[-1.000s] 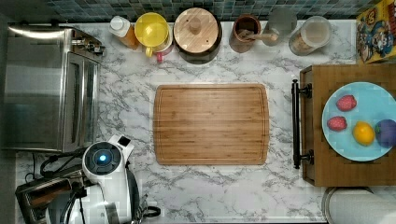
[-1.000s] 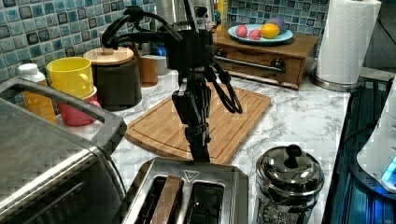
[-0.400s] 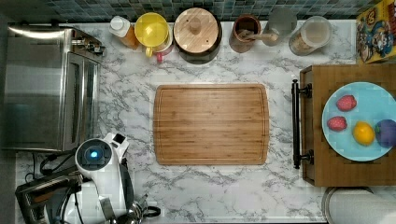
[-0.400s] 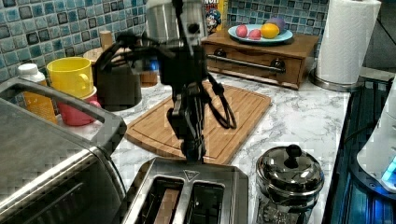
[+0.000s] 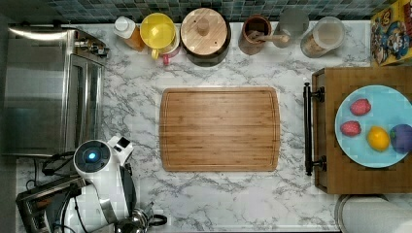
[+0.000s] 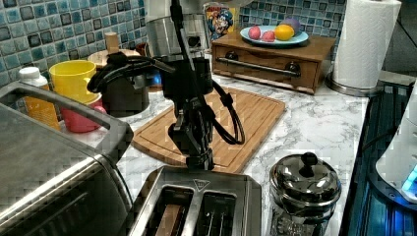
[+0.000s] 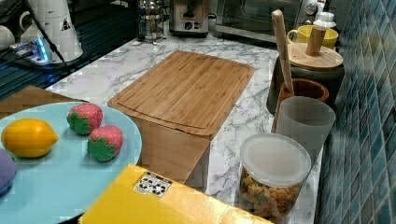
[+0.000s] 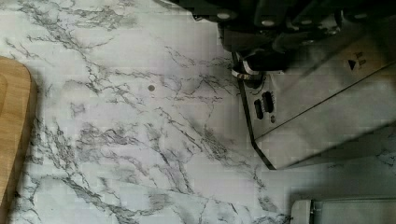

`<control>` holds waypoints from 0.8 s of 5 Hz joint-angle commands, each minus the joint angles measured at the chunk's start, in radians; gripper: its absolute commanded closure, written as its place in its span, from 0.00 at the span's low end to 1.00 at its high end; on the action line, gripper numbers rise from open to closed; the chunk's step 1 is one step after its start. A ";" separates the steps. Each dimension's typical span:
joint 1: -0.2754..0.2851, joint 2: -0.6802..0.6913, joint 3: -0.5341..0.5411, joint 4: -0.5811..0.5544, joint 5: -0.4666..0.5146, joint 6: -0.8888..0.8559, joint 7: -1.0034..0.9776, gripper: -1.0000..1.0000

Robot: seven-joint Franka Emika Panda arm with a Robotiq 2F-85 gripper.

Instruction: Turn on the toaster.

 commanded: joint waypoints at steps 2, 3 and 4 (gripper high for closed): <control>0.058 0.000 0.060 -0.196 -0.025 0.066 0.052 1.00; 0.056 0.000 0.062 -0.196 -0.025 0.066 0.053 1.00; 0.056 0.000 0.062 -0.196 -0.025 0.066 0.053 1.00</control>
